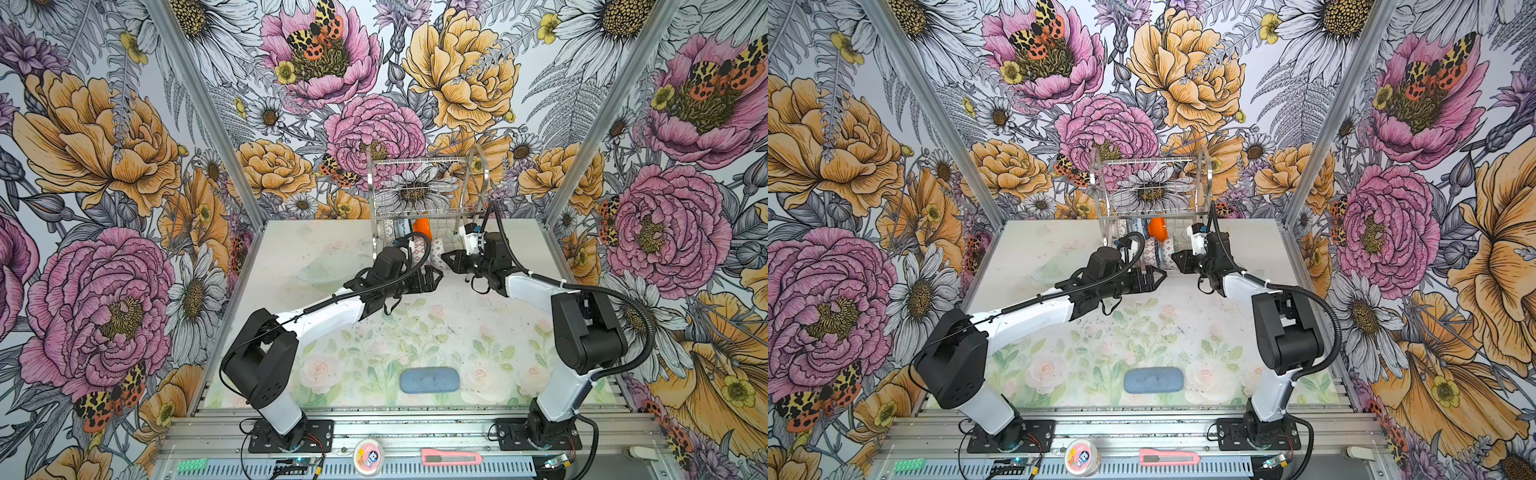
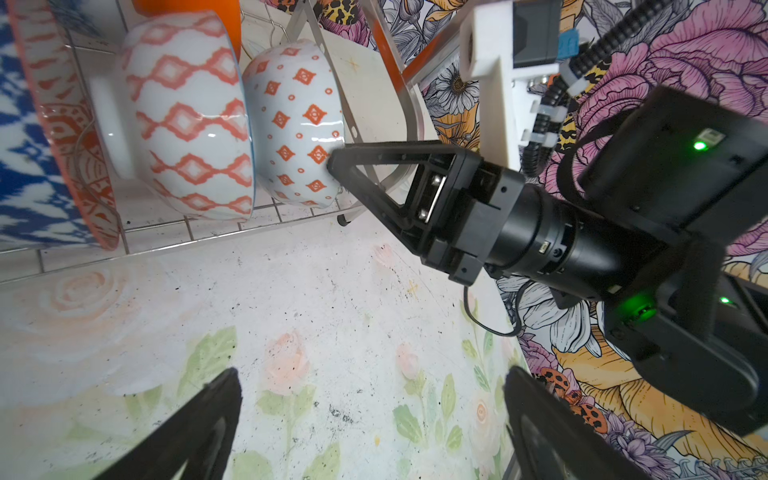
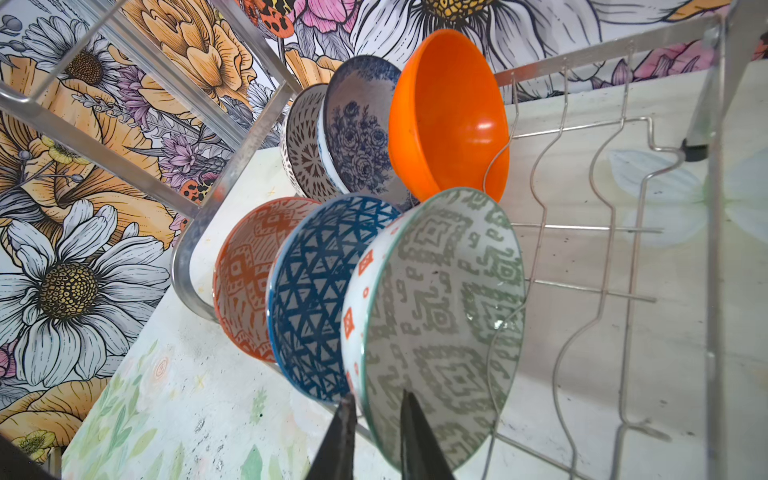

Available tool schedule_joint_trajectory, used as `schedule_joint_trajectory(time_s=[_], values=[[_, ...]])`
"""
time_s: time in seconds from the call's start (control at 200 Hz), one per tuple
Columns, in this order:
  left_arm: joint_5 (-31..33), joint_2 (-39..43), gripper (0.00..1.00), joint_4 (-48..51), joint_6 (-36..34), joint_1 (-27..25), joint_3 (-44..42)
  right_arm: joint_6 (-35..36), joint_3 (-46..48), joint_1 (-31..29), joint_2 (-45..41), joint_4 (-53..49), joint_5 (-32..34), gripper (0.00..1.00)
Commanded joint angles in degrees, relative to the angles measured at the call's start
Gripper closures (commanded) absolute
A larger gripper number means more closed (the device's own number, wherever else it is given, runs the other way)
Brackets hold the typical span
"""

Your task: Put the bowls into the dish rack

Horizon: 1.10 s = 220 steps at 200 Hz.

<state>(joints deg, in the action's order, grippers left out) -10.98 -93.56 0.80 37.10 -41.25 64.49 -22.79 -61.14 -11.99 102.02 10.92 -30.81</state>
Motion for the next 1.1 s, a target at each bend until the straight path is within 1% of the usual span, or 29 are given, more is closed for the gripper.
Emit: schedule_joint_trajectory(time_s=[0.0,0.43,0.53,0.63,0.66,0.776,0.801,0.901,0.926,0.961,0.981,1.031,1.051,1.081,1.096], values=[[1.1,2.2,0.01,0.5,-1.4,-0.4,-0.3,1.4,0.3,-0.2,-2.6,0.3,0.9,0.79],[2.5,4.2,0.01,2.2,-2.9,0.0,-1.0,1.6,2.5,-0.2,-5.0,-0.3,2.0,0.77],[2.9,5.2,0.01,2.8,-3.6,0.5,-1.4,1.7,3.4,-0.2,-5.9,-0.3,2.3,0.74],[3.5,6.6,0.01,3.3,-4.2,1.2,-2.4,1.8,4.4,-0.2,-7.2,-0.5,2.7,0.72],[3.8,7.1,0.01,3.6,-4.5,1.5,-2.7,1.8,4.8,-0.2,-7.6,-0.5,2.9,0.69],[5.6,9.6,0.01,5.3,-6.2,2.6,-4.1,1.8,6.2,-0.2,-9.3,-0.9,3.6,0.68],[6.2,10.2,0.01,5.8,-6.7,2.9,-4.4,1.8,6.4,-0.2,-9.8,-1.0,3.8,0.64],[8.3,13.0,0.01,7.9,-9.1,4.4,-5.6,2.1,7.8,-0.2,-11.5,-1.7,5.1,0.58],[9.0,13.9,0.01,8.4,-9.7,5.1,-6.0,2.2,8.1,-0.1,-12.0,-2.0,5.5,0.53],[10.2,15.1,0.01,9.1,-10.6,6.0,-6.6,2.4,8.5,-0.1,-12.8,-2.5,6.1,0.51],[10.9,15.8,0.01,9.6,-11.1,6.6,-6.8,2.4,8.7,-0.1,-13.3,-2.8,6.7,0.47],[13.0,17.7,0.01,11.1,-11.9,8.5,-7.4,2.7,9.3,0.0,-14.5,-3.6,8.1,0.45],[13.8,18.5,0.01,11.6,-12.3,9.4,-7.6,2.7,9.6,0.0,-15.1,-3.9,8.9,0.40],[14.5,19.5,0.01,11.9,-13.0,10.8,-8.0,2.5,10.3,0.1,-16.2,-4.2,10.1,0.38],[14.9,20.2,0.01,11.9,-13.5,11.6,-8.3,2.3,10.6,0.2,-16.6,-4.4,11.1,0.33]])
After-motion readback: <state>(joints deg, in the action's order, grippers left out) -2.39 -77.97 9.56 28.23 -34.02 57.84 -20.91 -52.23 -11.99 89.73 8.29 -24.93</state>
